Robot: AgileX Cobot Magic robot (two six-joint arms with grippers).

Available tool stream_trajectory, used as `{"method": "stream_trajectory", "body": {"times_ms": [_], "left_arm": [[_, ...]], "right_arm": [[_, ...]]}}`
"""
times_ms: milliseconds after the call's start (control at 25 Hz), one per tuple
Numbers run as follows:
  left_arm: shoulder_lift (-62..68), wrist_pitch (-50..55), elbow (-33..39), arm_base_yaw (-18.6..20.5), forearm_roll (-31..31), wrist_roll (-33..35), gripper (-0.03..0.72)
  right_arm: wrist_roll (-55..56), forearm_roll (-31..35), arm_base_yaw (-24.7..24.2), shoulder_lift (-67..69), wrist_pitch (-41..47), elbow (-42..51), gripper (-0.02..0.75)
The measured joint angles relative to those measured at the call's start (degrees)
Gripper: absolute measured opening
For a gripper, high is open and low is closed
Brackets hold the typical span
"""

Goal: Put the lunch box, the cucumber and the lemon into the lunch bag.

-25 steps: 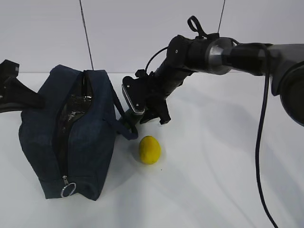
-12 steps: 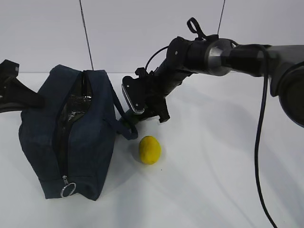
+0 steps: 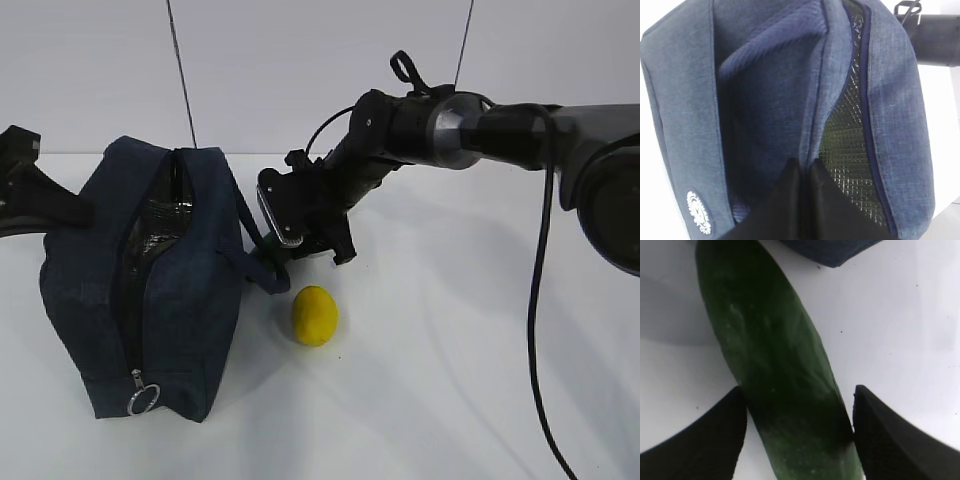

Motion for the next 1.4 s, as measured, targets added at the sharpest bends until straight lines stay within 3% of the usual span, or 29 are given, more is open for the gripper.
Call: {"method": "stream_trajectory", "body": {"times_ms": [840, 1160, 1400], "left_arm": [[0.0, 0.0, 0.0, 0.0, 0.0, 0.0, -0.004], [0.0, 0.0, 0.0, 0.0, -0.08, 0.0, -0.004], [0.0, 0.0, 0.0, 0.0, -0.42, 0.0, -0.004]], "right_arm": [[-0.09, 0.43, 0.0, 0.0, 0.0, 0.0, 0.509], [-0.23, 0.43, 0.0, 0.0, 0.19, 0.0, 0.384], [-0.36, 0.43, 0.0, 0.0, 0.19, 0.0, 0.358]]}}
